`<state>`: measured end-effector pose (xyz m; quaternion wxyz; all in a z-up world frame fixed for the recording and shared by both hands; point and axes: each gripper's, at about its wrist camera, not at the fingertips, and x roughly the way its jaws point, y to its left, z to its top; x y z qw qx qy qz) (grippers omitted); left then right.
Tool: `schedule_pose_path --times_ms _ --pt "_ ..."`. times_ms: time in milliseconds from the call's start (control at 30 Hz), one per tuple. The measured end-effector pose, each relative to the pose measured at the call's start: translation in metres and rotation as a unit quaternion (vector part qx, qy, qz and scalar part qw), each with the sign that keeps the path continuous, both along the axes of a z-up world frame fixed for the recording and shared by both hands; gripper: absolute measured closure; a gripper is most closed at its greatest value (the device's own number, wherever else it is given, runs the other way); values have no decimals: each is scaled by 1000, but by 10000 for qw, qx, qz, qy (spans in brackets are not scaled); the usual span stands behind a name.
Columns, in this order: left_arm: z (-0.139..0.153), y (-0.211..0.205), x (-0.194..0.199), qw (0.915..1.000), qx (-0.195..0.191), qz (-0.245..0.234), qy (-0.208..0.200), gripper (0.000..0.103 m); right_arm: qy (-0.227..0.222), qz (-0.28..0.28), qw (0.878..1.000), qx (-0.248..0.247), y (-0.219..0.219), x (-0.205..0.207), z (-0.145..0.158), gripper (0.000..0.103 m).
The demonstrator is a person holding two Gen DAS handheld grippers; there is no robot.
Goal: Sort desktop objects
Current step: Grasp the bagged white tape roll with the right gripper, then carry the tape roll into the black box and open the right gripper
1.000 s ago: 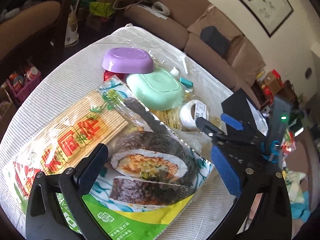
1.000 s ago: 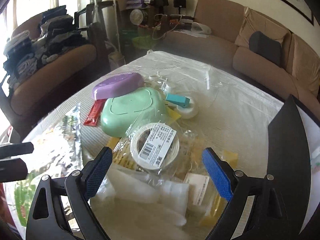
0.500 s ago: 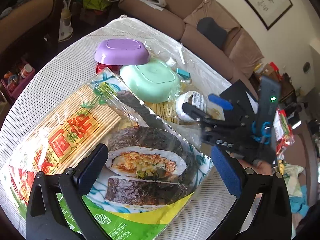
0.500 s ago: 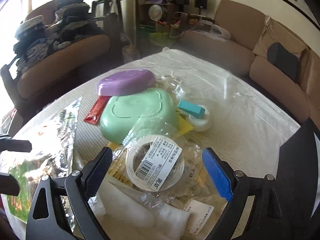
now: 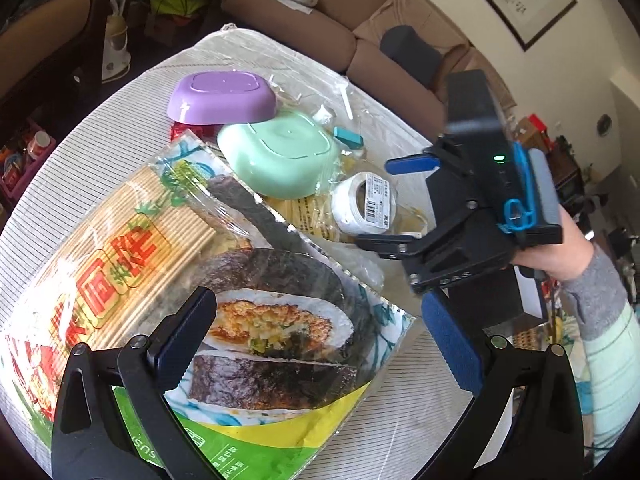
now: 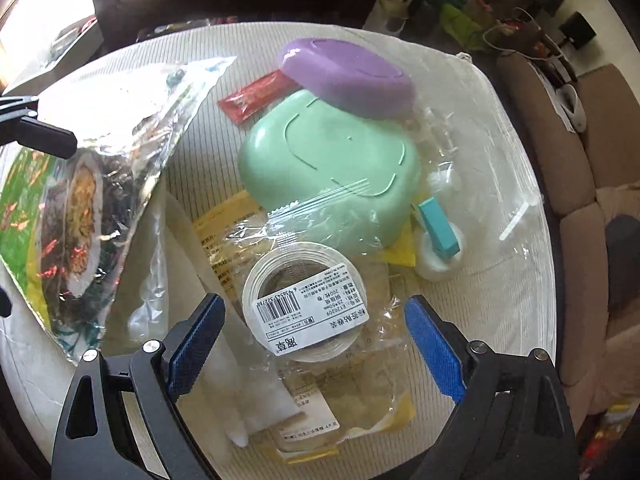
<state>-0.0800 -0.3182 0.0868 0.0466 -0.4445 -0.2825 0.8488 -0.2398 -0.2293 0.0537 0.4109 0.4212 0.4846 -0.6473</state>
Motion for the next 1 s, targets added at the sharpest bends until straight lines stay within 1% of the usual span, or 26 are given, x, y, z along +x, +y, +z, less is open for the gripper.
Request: schedule_pose_path --times_ms 67,100,133,200,233,333,400,467,600,700,767,800,867,900,933,1000 --pt "0 4 -1 10000 -63 -39 -7 0 -12 -7 10000 37 -1 -2 -8 11" --pt "0 4 -1 10000 -72 -45 -14 0 -82 -44 10000 -7 -1 -4 -11 14" --pt "-1 4 -1 10000 -54 -50 -31 0 -165 -120 9998 -69 1 -6 -12 24" --pt "-2 4 -2 10000 -4 -32 -50 0 -272 -340 9987 -250 6 -12 -8 34" --pt "-3 3 -2 10000 19 -14 -57 0 -313 -413 9980 -366 9 -13 -4 36" --pt "-3 3 -2 10000 64 14 -42 0 -255 -746 9942 -732 25 -15 12 37" --pt "-3 5 -3 10000 57 4 -44 0 -331 -1090 9874 -1094 40 -18 25 38" --pt "-3 7 -4 10000 43 -32 -44 0 -417 -1490 9761 -1525 60 -21 41 38" --pt "-2 14 -5 9999 -68 -124 -31 0 -738 -2180 9420 -2443 105 -21 81 38" --pt "-5 17 -7 9997 -108 -198 -68 0 -752 -2545 9198 -2890 144 -17 117 38" --pt "-8 21 -8 9996 -142 -213 -124 0 -696 -2855 9026 -3145 176 -19 141 38" --pt "-9 23 -9 9995 -159 -226 -140 0 -574 -3032 8958 -3200 194 -23 154 38" --pt "-8 29 -11 9993 -224 -263 -124 0 -232 -3239 8928 -3122 224 -33 170 37" --pt "-8 33 -12 9992 -270 -290 -103 0 -90 -3334 8939 -2997 238 -41 174 37" --pt "-7 38 -13 9989 -337 -333 -74 0 59 -3382 8975 -2830 249 -50 173 37" --pt "-5 47 -15 9980 -467 -434 -17 0 459 -3408 9121 -2233 267 -66 166 37"
